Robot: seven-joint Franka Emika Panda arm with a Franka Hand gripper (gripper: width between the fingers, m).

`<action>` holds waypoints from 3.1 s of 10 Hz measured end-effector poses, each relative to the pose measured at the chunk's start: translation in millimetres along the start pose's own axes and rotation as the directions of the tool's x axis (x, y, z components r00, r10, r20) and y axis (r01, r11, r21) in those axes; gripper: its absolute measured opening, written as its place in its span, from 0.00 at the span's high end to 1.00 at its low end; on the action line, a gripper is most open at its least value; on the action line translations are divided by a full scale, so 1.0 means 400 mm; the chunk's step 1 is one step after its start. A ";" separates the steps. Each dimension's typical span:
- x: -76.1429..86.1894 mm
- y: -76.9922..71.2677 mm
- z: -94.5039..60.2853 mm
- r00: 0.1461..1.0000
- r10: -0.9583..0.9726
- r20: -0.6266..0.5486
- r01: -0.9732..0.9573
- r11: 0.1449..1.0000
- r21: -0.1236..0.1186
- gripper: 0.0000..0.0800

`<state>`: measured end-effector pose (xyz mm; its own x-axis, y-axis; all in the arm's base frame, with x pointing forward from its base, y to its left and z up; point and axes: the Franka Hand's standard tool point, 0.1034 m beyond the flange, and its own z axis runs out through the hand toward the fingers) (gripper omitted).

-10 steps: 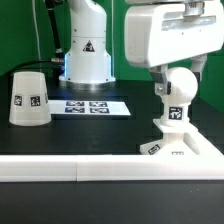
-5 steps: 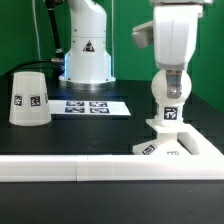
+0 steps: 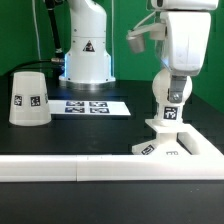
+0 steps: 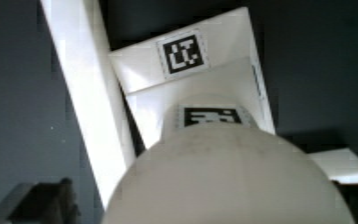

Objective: Assemble lamp

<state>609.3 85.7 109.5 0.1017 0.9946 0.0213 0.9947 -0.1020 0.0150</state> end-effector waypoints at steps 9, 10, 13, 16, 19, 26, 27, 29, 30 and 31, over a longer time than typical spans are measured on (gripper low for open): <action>-0.016 0.003 0.000 0.999 0.030 0.010 -0.030 1.000 -0.001 0.28; -0.019 0.004 0.000 0.994 0.107 0.007 -0.107 0.994 -0.001 0.28; -0.016 0.003 -0.001 0.890 0.455 0.003 -0.455 0.890 -0.003 0.28; -0.004 0.002 0.000 0.730 0.683 -0.002 -0.683 0.730 -0.006 0.28; -0.004 0.002 -0.001 0.606 0.795 -0.003 -0.795 0.606 -0.006 0.28; 0.008 -0.005 -0.004 0.043 0.999 -0.023 -0.999 0.044 0.019 0.28; 0.016 -0.007 -0.004 -0.086 0.996 -0.017 -0.996 -0.086 0.032 0.28; 0.020 -0.009 -0.003 -0.239 0.971 -0.005 -0.970 -0.239 0.045 0.28; 0.020 -0.009 -0.003 -0.305 0.952 -0.001 -0.951 -0.304 0.047 0.28; 0.021 -0.010 -0.003 -0.355 0.935 0.004 -0.934 -0.355 0.048 0.28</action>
Offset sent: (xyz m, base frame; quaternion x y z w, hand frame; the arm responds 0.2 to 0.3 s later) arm 0.0028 0.0033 0.0005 0.0056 -0.0033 0.0063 1.0000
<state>606.2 94.5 110.6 0.8938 -0.4485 0.0028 -0.4471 -0.8915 -0.0732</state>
